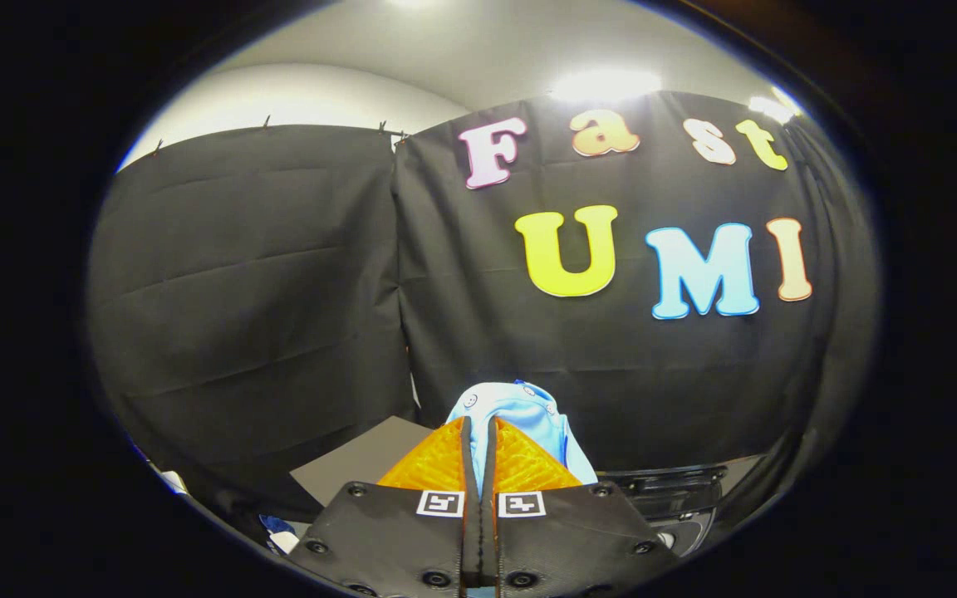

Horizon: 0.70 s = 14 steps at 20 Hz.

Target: Put the clothes into the washing machine and then close the washing machine lid.

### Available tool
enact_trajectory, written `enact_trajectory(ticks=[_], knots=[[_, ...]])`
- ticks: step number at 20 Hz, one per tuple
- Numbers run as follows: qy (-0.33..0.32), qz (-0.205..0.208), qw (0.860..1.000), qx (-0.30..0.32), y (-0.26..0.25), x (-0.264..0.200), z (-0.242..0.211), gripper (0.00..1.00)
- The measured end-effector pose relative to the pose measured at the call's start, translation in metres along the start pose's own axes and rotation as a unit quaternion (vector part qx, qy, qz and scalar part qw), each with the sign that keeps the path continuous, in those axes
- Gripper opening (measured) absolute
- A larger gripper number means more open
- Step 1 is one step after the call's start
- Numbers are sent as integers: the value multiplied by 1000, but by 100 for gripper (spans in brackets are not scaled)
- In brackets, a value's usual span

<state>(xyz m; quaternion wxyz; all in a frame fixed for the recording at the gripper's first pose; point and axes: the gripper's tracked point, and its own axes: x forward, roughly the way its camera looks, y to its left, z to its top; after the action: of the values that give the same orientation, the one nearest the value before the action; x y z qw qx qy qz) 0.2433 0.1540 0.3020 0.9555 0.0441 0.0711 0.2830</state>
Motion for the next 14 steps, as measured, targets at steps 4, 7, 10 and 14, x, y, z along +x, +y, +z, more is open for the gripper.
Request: enact_trajectory(ticks=[4,7,10,14], knots=[[-2,-28,1000,5,-38,-20,0,1],[-7,-45,999,11,-64,-36,1,1],[-9,-61,998,16,-90,-49,1,1],[-4,-83,996,20,-119,-59,-5,1]])
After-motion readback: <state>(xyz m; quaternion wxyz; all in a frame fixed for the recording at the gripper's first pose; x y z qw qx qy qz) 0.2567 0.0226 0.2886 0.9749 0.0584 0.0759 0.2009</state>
